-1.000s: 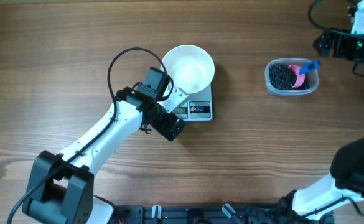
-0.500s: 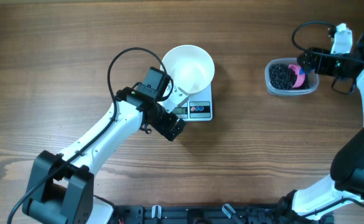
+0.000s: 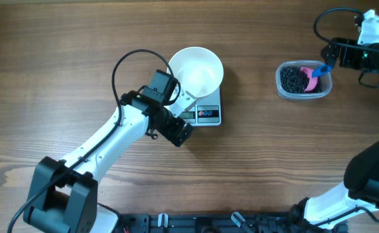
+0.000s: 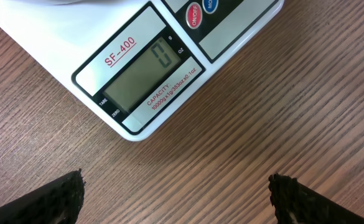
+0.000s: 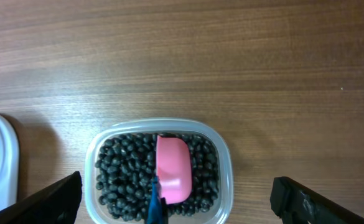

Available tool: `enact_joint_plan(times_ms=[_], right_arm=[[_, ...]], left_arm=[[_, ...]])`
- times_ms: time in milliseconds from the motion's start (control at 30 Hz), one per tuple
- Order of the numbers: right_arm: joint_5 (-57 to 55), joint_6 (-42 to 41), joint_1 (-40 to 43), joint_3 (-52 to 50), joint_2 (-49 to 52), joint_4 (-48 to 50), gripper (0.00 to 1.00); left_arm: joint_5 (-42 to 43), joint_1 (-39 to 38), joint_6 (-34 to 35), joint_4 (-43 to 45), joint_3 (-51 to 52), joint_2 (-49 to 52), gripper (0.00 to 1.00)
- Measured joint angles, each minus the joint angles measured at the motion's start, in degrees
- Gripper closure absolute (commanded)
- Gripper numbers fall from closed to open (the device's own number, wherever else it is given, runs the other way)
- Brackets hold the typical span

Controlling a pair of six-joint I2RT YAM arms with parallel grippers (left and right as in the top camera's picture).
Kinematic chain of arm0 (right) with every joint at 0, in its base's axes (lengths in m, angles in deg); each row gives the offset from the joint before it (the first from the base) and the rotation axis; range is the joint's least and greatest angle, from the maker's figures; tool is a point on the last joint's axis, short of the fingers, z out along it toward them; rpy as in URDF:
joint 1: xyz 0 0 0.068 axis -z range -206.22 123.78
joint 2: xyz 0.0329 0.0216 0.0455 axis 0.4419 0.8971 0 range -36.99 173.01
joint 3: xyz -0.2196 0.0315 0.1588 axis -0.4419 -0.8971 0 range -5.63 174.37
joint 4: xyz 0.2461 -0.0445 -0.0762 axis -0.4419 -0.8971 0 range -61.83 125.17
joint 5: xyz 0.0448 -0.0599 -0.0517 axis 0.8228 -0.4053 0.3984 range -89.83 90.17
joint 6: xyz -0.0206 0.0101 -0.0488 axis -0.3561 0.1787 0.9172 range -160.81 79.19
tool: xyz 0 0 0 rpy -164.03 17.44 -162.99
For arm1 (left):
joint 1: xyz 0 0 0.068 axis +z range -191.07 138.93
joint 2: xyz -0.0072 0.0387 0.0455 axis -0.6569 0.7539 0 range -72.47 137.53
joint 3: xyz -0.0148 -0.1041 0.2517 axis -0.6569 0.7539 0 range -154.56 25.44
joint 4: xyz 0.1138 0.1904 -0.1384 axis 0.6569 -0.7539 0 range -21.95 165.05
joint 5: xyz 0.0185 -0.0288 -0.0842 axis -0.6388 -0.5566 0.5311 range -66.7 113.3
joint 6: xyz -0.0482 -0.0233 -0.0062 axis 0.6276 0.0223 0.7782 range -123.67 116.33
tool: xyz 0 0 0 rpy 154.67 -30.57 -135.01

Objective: Scoop item into bowl and weigh 150g on scale
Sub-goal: 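Lower the right gripper onto the blue scoop handle in the tub, then close the right gripper and scoop black beans with the pink scoop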

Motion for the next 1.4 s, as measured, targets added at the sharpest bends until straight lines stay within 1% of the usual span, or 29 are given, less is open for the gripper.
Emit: enact_joint_plan(times_ms=[67, 100, 233, 300, 333, 433, 567, 600, 633, 667, 1000, 1200, 1233, 1267, 1333, 1400], right_arm=[[-0.39, 0.13, 0.0, -0.37, 0.02, -0.59, 0.03], [-0.57, 0.13, 0.0, -0.87, 0.02, -0.98, 0.07], [-1.05, 0.15, 0.0, -2.32, 0.04, -1.16, 0.14], [-1.22, 0.17, 0.0, -2.51, 0.04, -0.92, 0.21], [-1.25, 0.26, 0.0, -2.56, 0.04, -0.87, 0.22], [-1.25, 0.37, 0.0, -2.6, 0.04, -0.72, 0.35], [-1.25, 0.52, 0.0, -2.6, 0.04, -0.26, 0.57], [-1.22, 0.5, 0.0, -2.6, 0.04, -0.26, 0.65], [-1.25, 1.07, 0.0, -2.6, 0.04, -0.22, 0.88], [-1.25, 1.16, 0.0, -2.6, 0.04, -0.13, 0.93], [0.31, 1.46, 0.0, -2.6, 0.04, 1.31, 0.93], [0.33, 2.12, 0.0, -2.6, 0.04, 1.27, 0.91], [0.33, 2.14, 0.0, -2.6, 0.04, 1.25, 0.89], [0.33, 2.14, 0.0, -2.6, 0.04, 1.25, 0.74], [0.35, 2.25, 0.0, -2.6, 0.04, 1.22, 0.57], [0.44, 2.75, 0.0, -2.6, 0.04, 1.25, 0.52]], left_arm=[[0.0, 0.02, 0.0, 0.0, 0.0, 0.0, 0.0], [0.0, 0.02, 0.0, 0.0, 0.0, 0.0, 0.0], [0.0, 0.0, 0.0, 0.0, 0.0, 0.0, 0.0], [0.0, 0.02, 0.0, 0.0, 0.0, 0.0, 0.0], [0.0, 0.0, 0.0, 0.0, 0.0, 0.0, 0.0], [0.0, 0.0, 0.0, 0.0, 0.0, 0.0, 0.0], [0.0, 0.0, 0.0, 0.0, 0.0, 0.0, 0.0], [0.0, 0.02, 0.0, 0.0, 0.0, 0.0, 0.0], [0.0, 0.02, 0.0, 0.0, 0.0, 0.0, 0.0], [0.0, 0.0, 0.0, 0.0, 0.0, 0.0, 0.0], [0.0, 0.0, 0.0, 0.0, 0.0, 0.0, 0.0], [0.0, 0.0, 0.0, 0.0, 0.0, 0.0, 0.0], [0.0, 0.0, 0.0, 0.0, 0.0, 0.0, 0.0], [0.0, 0.0, 0.0, 0.0, 0.0, 0.0, 0.0], [0.0, 0.0, 0.0, 0.0, 0.0, 0.0, 0.0], [0.0, 0.0, 0.0, 0.0, 0.0, 0.0, 0.0]])
